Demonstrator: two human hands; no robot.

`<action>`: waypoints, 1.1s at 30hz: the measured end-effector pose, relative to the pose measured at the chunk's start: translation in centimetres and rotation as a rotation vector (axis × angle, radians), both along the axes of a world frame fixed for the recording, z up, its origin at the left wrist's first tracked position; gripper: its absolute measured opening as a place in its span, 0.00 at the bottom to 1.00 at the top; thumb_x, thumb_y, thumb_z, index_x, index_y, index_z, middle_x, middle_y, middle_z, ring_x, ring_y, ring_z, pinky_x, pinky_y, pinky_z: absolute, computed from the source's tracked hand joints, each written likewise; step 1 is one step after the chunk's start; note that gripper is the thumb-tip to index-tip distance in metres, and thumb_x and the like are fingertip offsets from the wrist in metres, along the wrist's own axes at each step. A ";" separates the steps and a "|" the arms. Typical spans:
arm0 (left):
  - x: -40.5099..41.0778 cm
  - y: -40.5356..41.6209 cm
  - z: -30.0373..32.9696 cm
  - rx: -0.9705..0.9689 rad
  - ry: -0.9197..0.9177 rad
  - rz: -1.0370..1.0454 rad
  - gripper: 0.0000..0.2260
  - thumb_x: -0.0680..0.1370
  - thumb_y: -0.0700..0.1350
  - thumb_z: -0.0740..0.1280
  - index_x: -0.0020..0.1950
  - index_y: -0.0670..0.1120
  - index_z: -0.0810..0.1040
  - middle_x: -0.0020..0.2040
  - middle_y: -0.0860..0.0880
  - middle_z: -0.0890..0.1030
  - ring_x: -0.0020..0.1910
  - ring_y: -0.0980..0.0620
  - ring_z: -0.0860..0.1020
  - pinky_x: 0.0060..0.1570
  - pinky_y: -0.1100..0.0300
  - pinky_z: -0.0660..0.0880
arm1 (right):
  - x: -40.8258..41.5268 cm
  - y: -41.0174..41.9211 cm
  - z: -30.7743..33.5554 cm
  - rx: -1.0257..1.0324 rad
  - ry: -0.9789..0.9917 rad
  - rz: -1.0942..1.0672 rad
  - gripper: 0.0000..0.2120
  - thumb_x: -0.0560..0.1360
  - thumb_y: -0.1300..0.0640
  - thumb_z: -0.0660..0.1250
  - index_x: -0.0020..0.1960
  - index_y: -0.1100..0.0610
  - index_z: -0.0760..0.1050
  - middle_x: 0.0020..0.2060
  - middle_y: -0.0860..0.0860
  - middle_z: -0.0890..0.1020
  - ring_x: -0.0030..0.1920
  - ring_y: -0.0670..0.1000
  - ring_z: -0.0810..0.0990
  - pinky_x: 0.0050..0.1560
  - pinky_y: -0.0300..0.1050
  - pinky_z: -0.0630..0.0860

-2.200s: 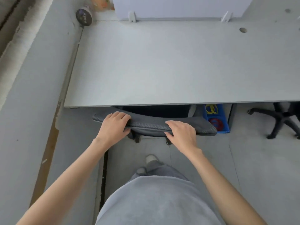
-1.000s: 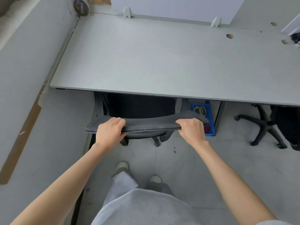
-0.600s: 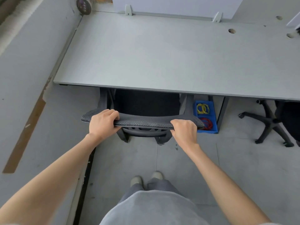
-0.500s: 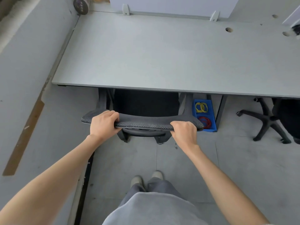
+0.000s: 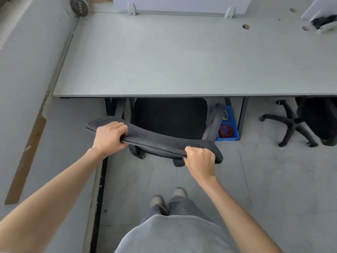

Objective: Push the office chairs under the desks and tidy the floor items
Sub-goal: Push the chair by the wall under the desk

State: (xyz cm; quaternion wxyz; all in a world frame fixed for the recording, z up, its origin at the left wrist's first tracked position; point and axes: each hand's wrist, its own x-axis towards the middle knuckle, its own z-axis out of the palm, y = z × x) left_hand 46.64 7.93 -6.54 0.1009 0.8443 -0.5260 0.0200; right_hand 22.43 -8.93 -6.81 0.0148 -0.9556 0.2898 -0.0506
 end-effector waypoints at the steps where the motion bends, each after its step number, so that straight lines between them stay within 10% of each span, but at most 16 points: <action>1: -0.4 0.2 -0.1 -0.014 -0.008 -0.005 0.07 0.65 0.48 0.62 0.31 0.46 0.69 0.29 0.52 0.74 0.30 0.48 0.73 0.25 0.67 0.54 | -0.5 0.0 -0.1 -0.012 -0.009 0.011 0.19 0.47 0.61 0.79 0.22 0.55 0.67 0.16 0.48 0.70 0.17 0.49 0.69 0.25 0.34 0.54; 10: -6.8 -2.5 -1.4 -0.029 -0.023 0.007 0.06 0.61 0.44 0.65 0.29 0.45 0.68 0.26 0.51 0.71 0.26 0.51 0.72 0.21 0.64 0.55 | -4.6 -8.0 -2.0 -0.036 -0.124 0.136 0.02 0.59 0.62 0.68 0.32 0.56 0.79 0.26 0.51 0.81 0.28 0.53 0.80 0.24 0.42 0.74; 16: -3.8 -5.0 -0.8 -0.065 -0.032 0.105 0.05 0.63 0.45 0.60 0.29 0.45 0.68 0.25 0.51 0.70 0.25 0.50 0.71 0.27 0.68 0.43 | 0.0 -10.8 -1.5 0.023 -0.097 0.142 0.13 0.63 0.56 0.56 0.30 0.55 0.78 0.23 0.50 0.78 0.25 0.54 0.77 0.21 0.39 0.70; 22: 0.8 -9.8 0.1 0.019 0.059 0.190 0.14 0.57 0.43 0.76 0.32 0.46 0.72 0.28 0.51 0.75 0.29 0.48 0.75 0.28 0.70 0.49 | 4.9 -15.1 -0.5 0.011 0.040 0.128 0.10 0.57 0.54 0.79 0.28 0.53 0.77 0.19 0.48 0.74 0.20 0.51 0.73 0.24 0.32 0.54; 33: -4.3 -11.8 -0.3 0.017 0.083 0.235 0.15 0.55 0.43 0.77 0.29 0.46 0.70 0.26 0.52 0.73 0.28 0.50 0.74 0.27 0.70 0.47 | 1.8 -19.1 -0.8 0.029 0.020 0.199 0.12 0.53 0.59 0.81 0.30 0.54 0.79 0.20 0.49 0.76 0.22 0.53 0.75 0.23 0.37 0.64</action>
